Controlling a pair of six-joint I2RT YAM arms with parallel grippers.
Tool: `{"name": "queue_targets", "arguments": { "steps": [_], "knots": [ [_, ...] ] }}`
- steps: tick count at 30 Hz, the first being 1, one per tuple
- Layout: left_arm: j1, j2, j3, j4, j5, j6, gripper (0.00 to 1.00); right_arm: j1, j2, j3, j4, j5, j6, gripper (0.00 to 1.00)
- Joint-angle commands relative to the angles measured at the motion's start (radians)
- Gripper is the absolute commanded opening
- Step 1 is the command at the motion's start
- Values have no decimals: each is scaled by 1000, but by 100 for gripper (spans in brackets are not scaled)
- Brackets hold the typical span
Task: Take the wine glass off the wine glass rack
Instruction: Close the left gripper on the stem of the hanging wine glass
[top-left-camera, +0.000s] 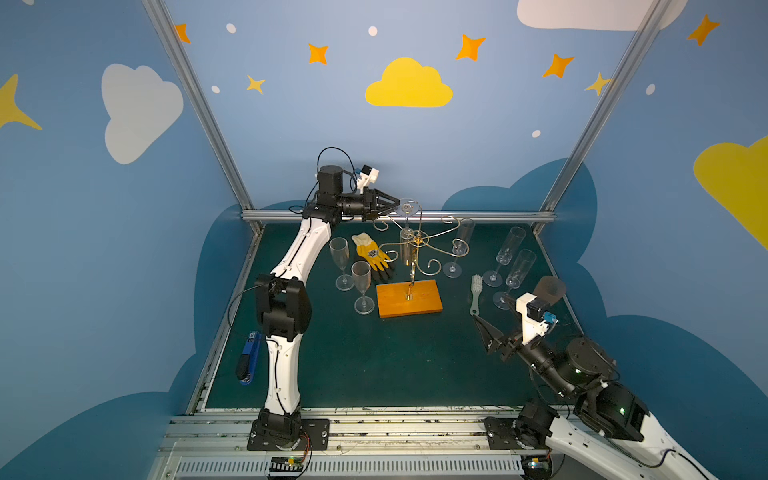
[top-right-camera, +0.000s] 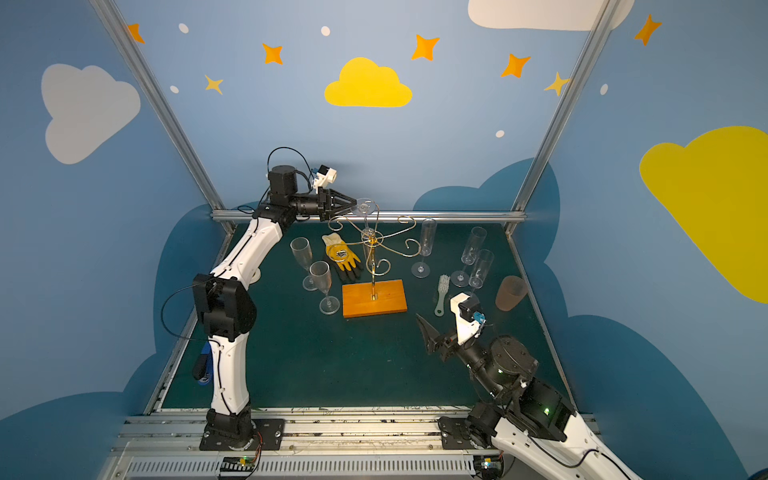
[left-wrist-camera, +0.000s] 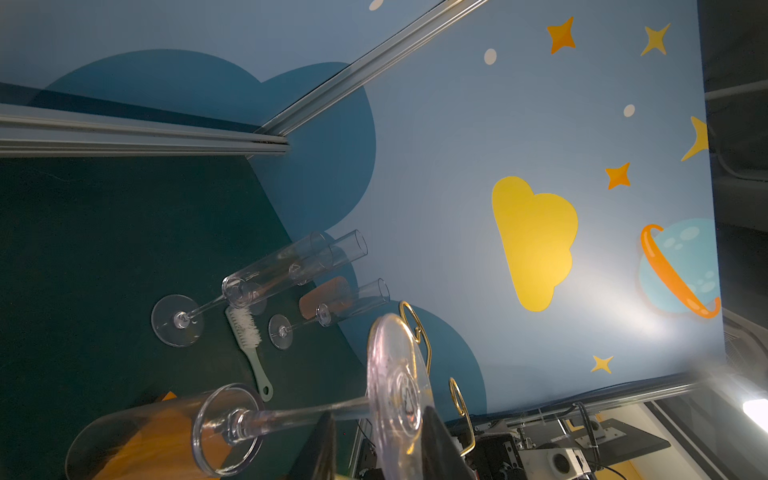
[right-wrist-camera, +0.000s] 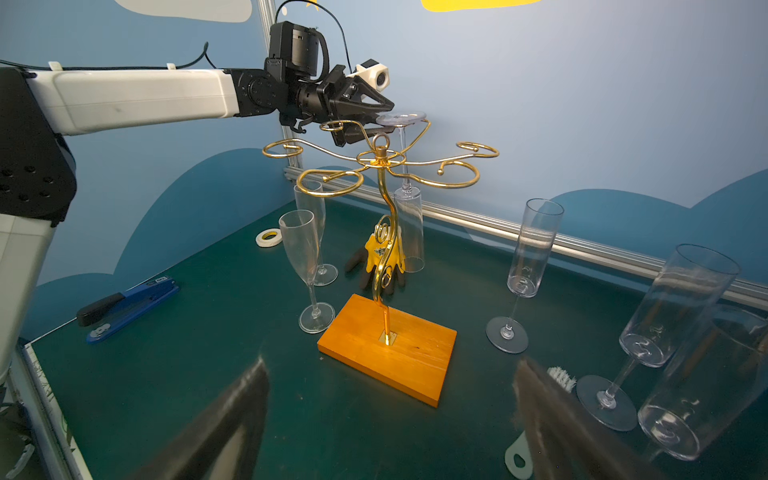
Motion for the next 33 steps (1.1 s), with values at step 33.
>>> {"name": "queue_targets", "arguments": {
  "steps": [33],
  "knots": [
    [5, -72, -68, 140, -41, -138, 3, -3, -27, 38, -34, -16, 57, 91]
  ]
}}
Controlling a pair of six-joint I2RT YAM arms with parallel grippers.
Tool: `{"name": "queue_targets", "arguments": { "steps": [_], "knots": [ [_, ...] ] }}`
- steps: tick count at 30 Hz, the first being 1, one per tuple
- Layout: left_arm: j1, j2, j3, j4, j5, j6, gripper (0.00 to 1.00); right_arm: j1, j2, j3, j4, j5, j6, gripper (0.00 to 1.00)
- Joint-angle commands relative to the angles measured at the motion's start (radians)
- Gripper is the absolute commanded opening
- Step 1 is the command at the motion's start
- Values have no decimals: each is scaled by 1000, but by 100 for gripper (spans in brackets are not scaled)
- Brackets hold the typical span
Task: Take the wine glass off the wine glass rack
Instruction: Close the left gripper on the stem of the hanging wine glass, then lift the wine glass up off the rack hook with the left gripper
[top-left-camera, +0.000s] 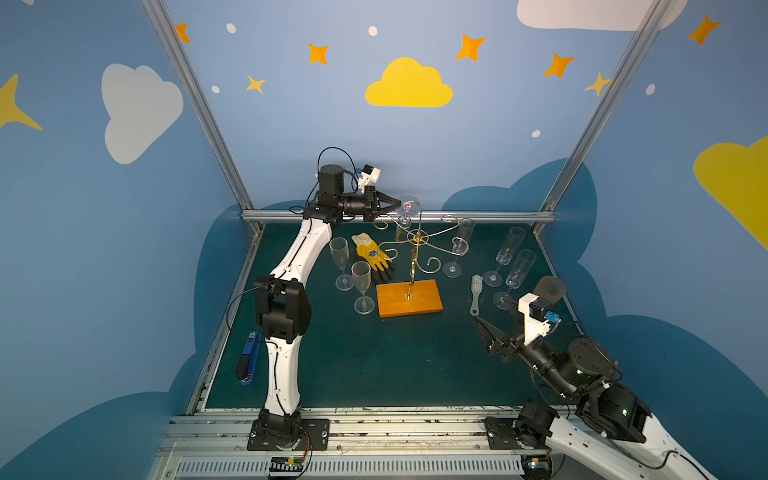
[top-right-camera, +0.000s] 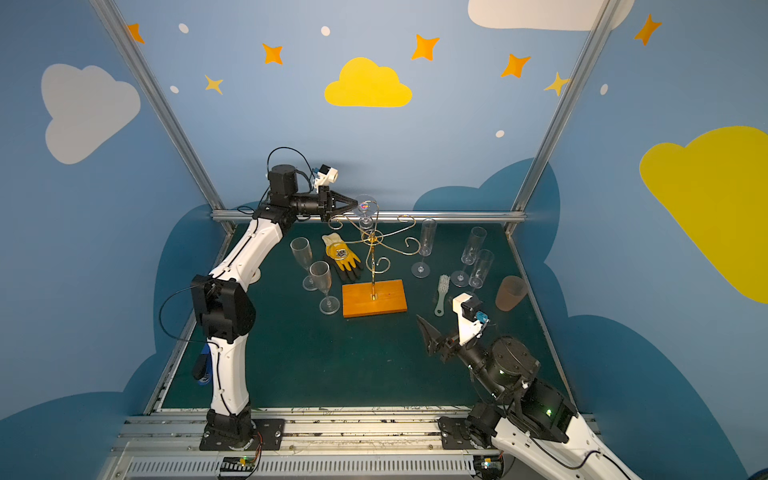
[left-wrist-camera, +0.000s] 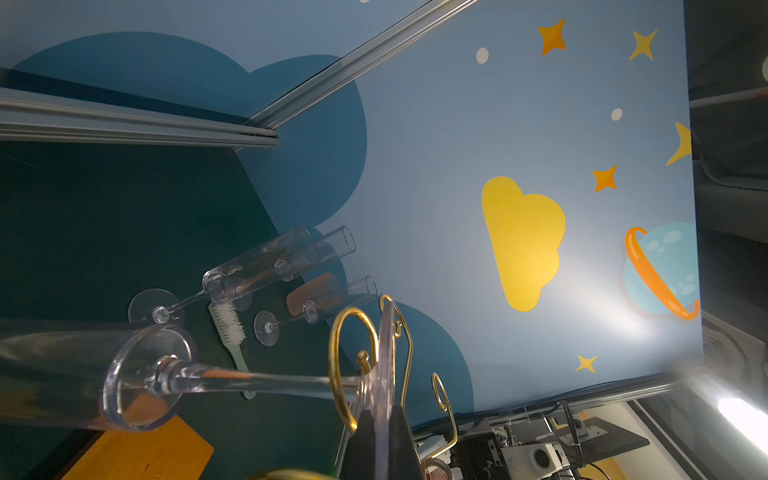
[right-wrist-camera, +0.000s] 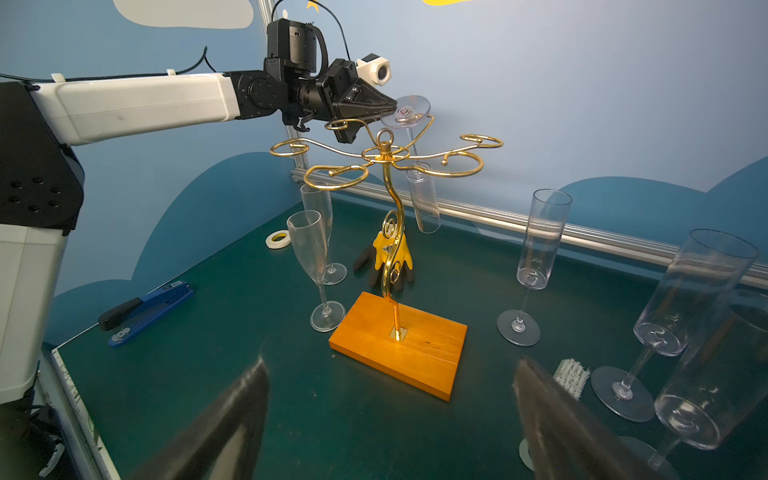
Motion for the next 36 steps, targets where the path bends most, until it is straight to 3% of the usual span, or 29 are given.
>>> {"name": "queue_targets", "arguments": {
  "steps": [1, 9, 36],
  "knots": [
    [13, -41, -29, 95, -39, -68, 3, -2, -16, 30, -13, -4, 15, 91],
    [15, -54, -36, 238, -55, -220, 3, -3, -17, 28, -8, -6, 15, 91],
    [-20, -51, 24, 189, -90, -247, 3, -3, -24, 33, -22, -4, 29, 91]
  ]
}}
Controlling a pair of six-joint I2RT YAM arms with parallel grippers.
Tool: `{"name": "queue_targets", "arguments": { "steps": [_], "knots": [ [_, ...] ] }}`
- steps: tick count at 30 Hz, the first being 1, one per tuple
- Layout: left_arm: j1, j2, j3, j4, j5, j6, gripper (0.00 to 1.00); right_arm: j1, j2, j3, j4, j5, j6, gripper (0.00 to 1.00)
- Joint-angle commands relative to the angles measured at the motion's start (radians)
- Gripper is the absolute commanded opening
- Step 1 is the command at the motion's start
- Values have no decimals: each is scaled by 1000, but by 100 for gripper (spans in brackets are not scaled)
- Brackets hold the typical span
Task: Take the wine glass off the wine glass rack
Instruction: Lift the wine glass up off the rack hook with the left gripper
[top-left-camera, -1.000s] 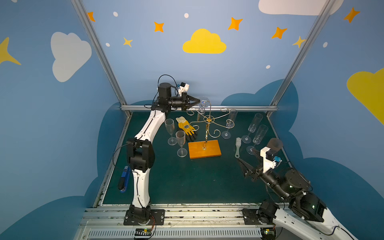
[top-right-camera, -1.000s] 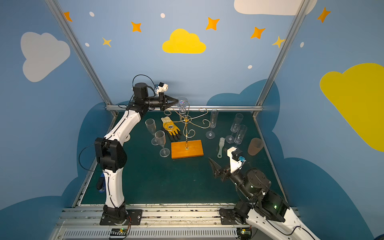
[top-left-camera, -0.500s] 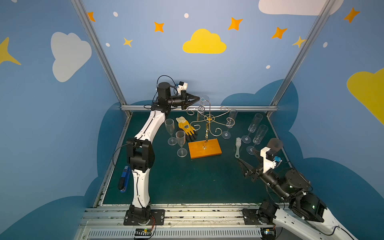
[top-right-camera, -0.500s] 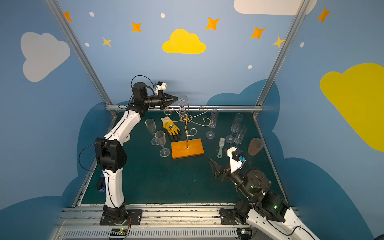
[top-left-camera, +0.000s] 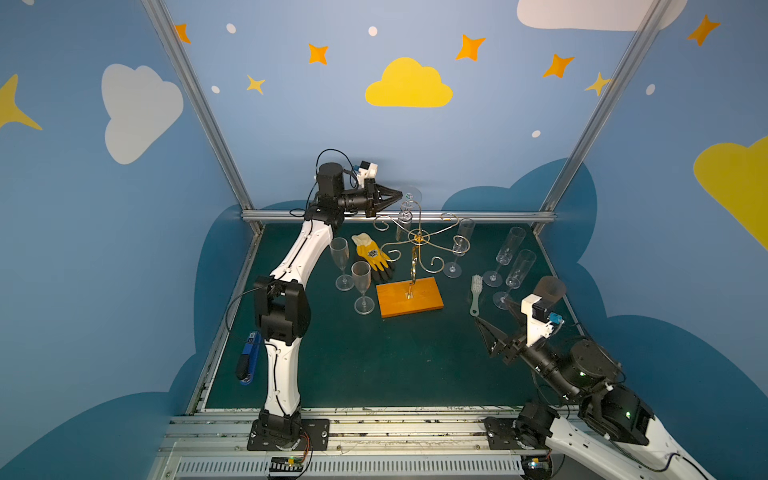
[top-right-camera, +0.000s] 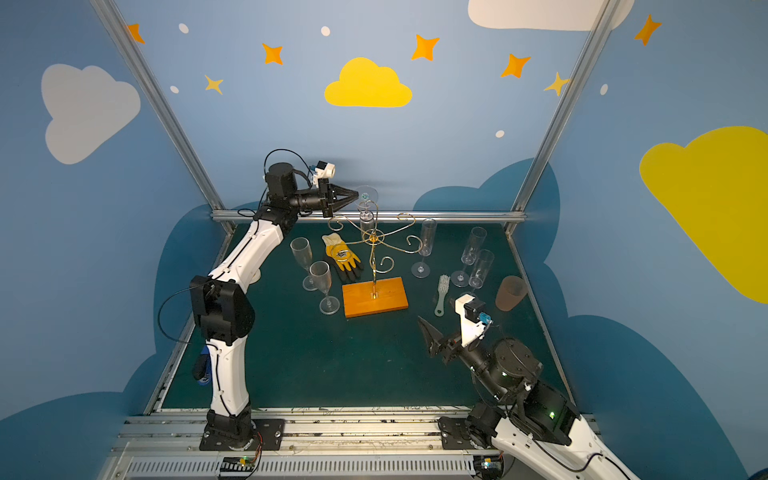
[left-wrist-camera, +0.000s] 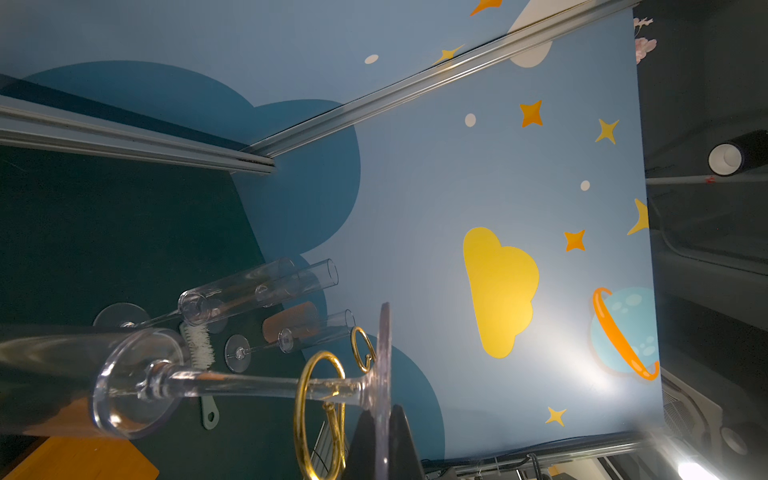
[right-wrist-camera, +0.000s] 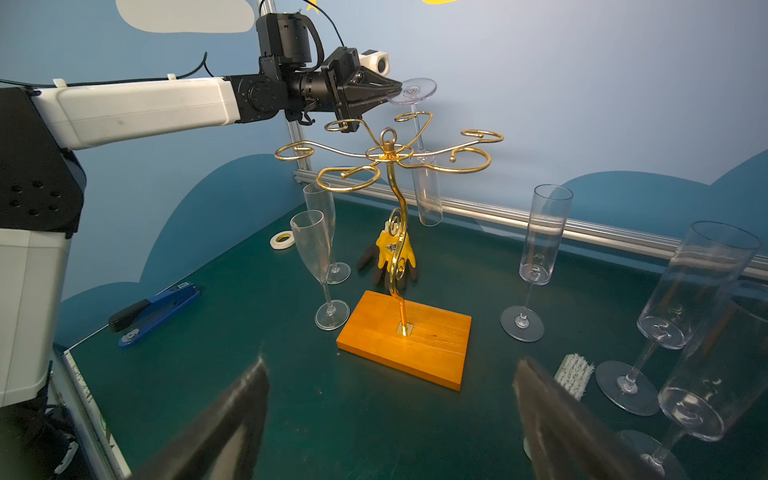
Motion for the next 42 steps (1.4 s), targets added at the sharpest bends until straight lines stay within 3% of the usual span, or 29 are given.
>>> {"name": "queue_targets", "arguments": {
  "steps": [1, 15, 42],
  "knots": [
    [-7, -35, 42, 28, 0, -1, 3, -2, -12, 31, -2, -2, 8, 91],
    [-28, -68, 32, 5, 13, 8, 3, -3, -13, 31, -5, -4, 17, 91],
    [-30, -247, -138, -21, 18, 14, 3, -2, -39, 32, -29, -32, 43, 91]
  ]
}}
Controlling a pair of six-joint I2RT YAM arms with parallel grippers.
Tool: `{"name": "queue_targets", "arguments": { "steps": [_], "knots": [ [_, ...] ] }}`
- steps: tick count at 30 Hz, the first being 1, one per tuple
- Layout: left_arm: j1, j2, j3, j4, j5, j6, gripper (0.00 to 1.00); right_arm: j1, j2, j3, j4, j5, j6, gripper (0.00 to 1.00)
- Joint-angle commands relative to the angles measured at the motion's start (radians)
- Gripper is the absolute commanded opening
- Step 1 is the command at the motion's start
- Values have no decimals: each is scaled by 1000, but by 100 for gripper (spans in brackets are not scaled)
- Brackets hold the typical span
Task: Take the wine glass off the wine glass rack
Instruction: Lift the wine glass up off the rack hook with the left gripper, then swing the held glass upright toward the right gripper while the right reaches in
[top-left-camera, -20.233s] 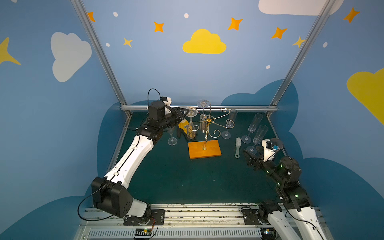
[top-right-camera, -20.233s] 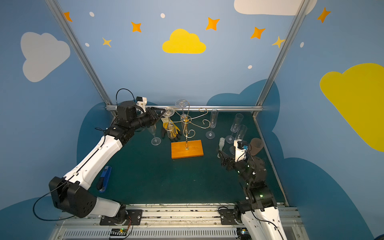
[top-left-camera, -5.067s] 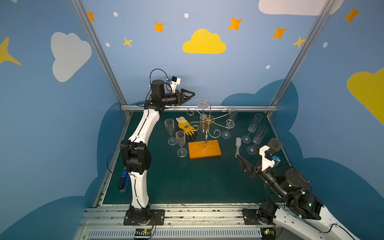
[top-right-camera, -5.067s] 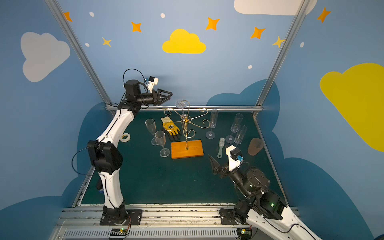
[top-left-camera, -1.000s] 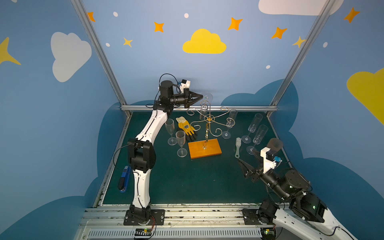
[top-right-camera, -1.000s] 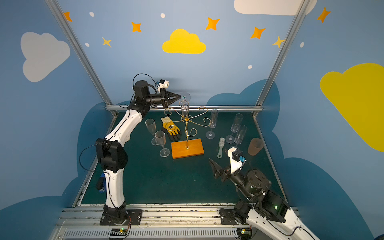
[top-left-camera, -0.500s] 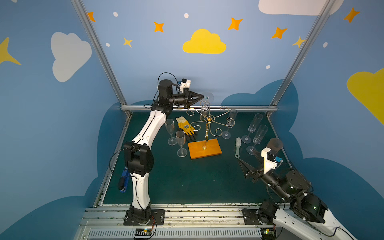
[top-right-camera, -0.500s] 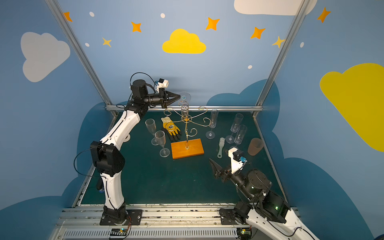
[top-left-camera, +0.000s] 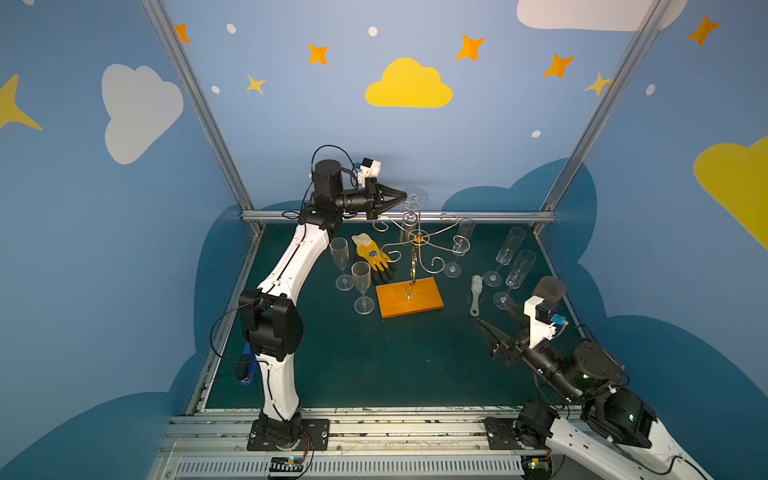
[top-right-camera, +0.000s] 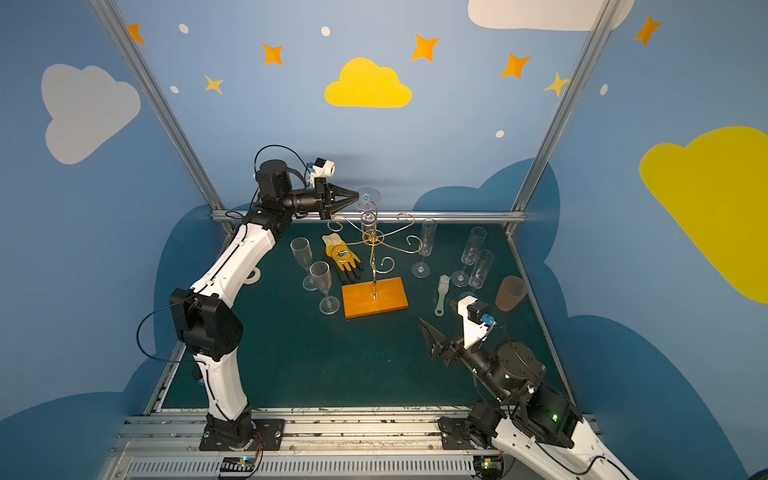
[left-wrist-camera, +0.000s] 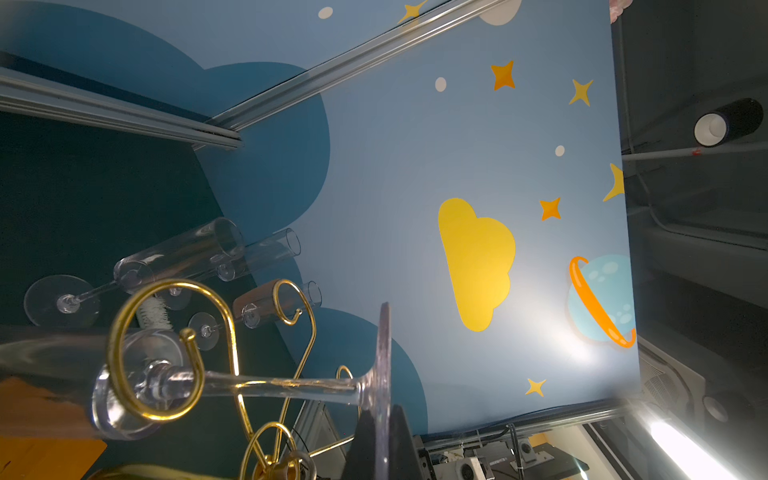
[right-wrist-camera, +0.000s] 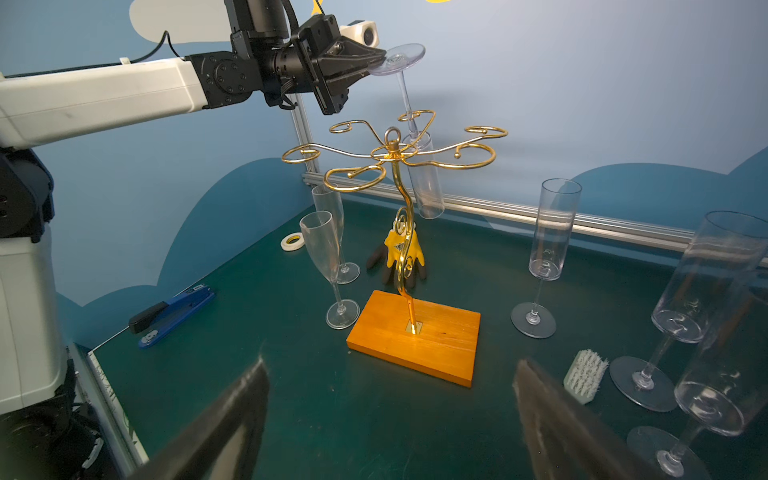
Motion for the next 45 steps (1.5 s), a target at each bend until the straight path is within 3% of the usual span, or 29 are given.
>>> {"name": "queue_targets", "arguments": {
  "steps": [1, 14, 21, 23, 29, 34, 45],
  "knots": [
    [2, -69, -16, 17, 0, 17, 3, -1, -17, 31, -12, -11, 16, 91],
    [48, -208, -196, 63, -100, -8, 3, -2, -23, 41, -24, -23, 32, 91],
    [86, -259, -200, -4, -141, 90, 3, -3, 38, 88, -26, 17, 36, 91],
    [94, -261, -179, -29, -153, 123, 3, -3, 67, 110, -27, 46, 54, 96],
    [102, -259, -82, -147, -195, 293, 3, -2, 175, 206, -14, 96, 66, 96],
    [100, -302, -85, -174, -231, 419, 3, -4, 284, 313, 7, 137, 93, 96],
    [37, -542, -283, -167, -387, 815, 3, -32, 519, 579, 79, -7, 44, 95]
  ]
}}
